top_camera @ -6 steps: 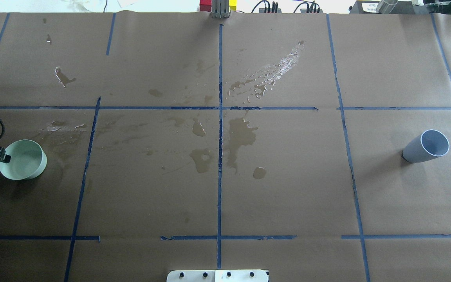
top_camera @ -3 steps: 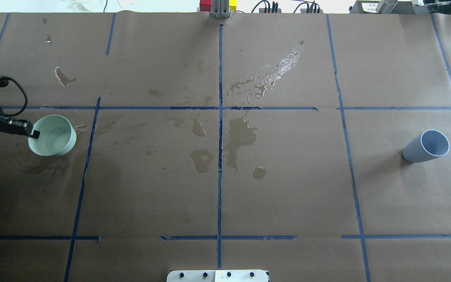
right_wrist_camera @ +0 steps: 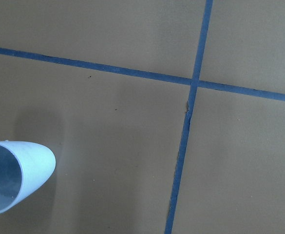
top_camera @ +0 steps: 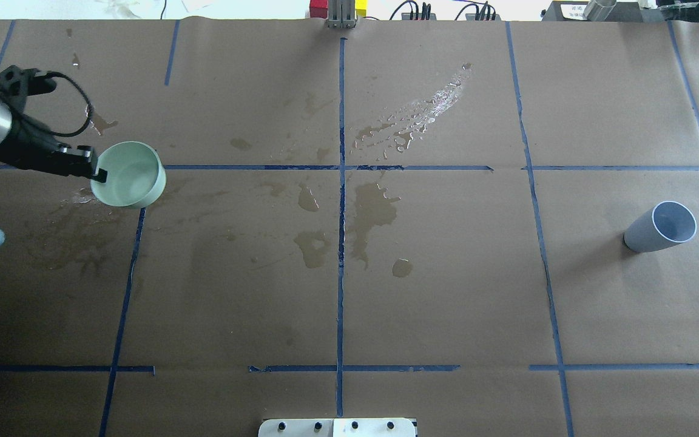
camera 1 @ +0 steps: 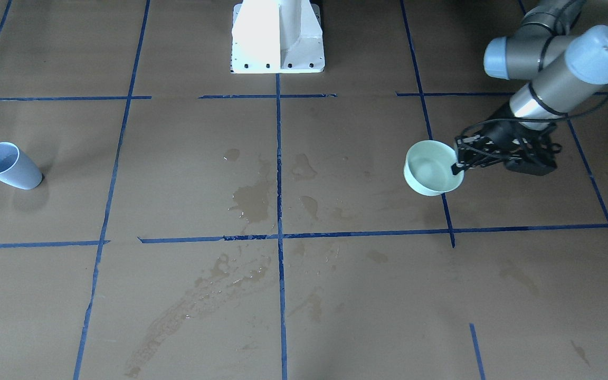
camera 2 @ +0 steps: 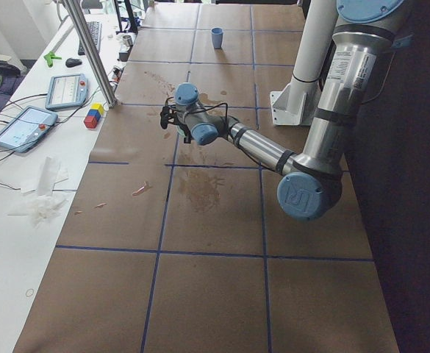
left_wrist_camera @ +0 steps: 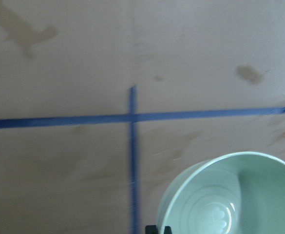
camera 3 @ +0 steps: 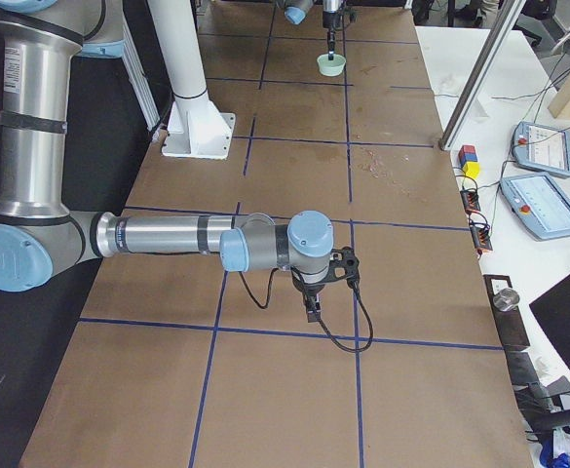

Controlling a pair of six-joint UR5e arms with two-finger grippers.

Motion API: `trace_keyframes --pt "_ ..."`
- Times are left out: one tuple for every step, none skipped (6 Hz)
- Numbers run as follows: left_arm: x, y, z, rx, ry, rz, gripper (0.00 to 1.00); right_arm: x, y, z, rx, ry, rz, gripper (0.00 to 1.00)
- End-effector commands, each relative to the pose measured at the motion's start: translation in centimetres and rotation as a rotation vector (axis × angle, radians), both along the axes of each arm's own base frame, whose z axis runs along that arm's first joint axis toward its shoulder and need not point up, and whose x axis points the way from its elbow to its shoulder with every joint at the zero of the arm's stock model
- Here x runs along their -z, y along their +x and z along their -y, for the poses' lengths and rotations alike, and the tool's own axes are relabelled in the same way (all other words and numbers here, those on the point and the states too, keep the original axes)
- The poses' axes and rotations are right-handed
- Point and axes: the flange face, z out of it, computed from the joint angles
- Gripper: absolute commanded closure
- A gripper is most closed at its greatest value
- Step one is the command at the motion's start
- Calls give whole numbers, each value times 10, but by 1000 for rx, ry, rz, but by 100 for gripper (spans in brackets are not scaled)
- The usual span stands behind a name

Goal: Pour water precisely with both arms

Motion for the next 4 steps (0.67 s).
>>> trace_keyframes --pt "77 123 -26 19 -38 47 98 0 0 0 0 -1 0 0" --pt "107 176 -24 29 -67 48 97 0 0 0 -1 -2 0 0" --pt "127 219 -27 37 -81 55 97 0 0 0 -1 -2 2 0" --pt "130 235 -32 25 -79 60 92 -1 0 0 -1 -3 0 0"
